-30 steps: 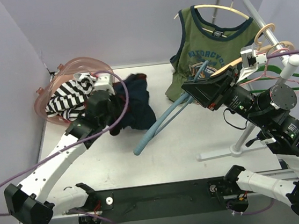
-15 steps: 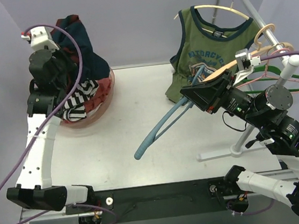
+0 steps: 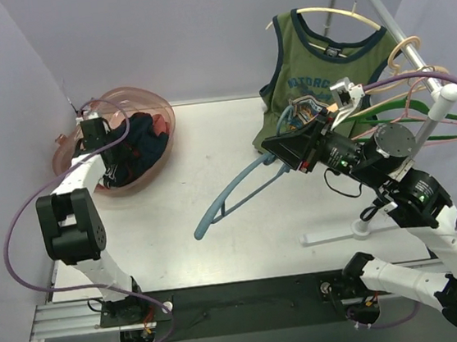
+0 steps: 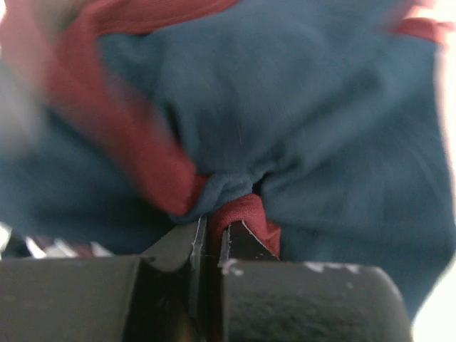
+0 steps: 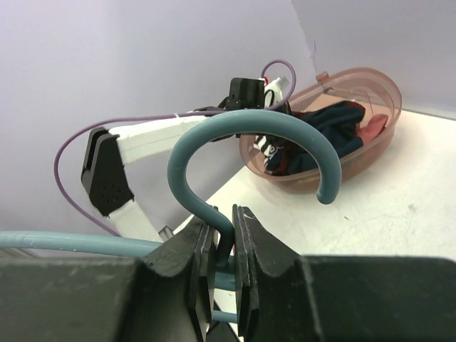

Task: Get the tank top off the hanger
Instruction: Place the tank top in the bin, then place the hanger at the clothesline, then pick up the hanger from the clothesline.

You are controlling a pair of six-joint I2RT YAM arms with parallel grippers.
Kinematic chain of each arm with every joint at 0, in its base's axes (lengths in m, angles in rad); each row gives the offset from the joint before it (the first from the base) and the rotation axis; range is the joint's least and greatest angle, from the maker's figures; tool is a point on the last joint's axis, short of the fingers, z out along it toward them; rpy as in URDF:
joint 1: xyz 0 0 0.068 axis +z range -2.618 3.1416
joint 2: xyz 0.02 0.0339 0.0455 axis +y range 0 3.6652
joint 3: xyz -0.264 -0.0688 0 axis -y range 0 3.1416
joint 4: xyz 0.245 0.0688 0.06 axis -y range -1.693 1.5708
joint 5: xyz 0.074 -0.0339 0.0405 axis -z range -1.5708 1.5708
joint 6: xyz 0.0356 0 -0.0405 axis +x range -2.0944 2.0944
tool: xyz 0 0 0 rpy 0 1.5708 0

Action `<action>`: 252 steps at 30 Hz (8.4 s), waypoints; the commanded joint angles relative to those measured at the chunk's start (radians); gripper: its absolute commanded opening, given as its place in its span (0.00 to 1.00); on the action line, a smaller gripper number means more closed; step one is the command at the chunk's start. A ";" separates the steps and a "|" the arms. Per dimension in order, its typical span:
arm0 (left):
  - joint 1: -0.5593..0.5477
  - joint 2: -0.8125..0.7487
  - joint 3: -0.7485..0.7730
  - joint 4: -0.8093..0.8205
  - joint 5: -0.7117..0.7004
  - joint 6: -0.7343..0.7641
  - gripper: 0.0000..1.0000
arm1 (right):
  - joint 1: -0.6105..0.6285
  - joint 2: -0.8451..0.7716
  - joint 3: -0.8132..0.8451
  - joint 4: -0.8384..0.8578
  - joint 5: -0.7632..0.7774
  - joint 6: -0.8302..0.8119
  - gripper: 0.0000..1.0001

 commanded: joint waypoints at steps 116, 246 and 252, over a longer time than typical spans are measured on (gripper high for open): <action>-0.822 0.078 0.809 0.252 0.476 0.502 0.00 | 0.399 -0.012 -0.076 -0.263 -0.103 -0.497 0.90; -0.632 -0.997 -0.563 0.113 0.169 0.489 0.97 | -0.483 1.146 1.023 0.490 1.092 -1.035 0.47; -0.632 -0.993 -0.563 0.113 0.172 0.489 0.97 | -0.486 1.137 1.008 0.527 1.059 -1.049 0.39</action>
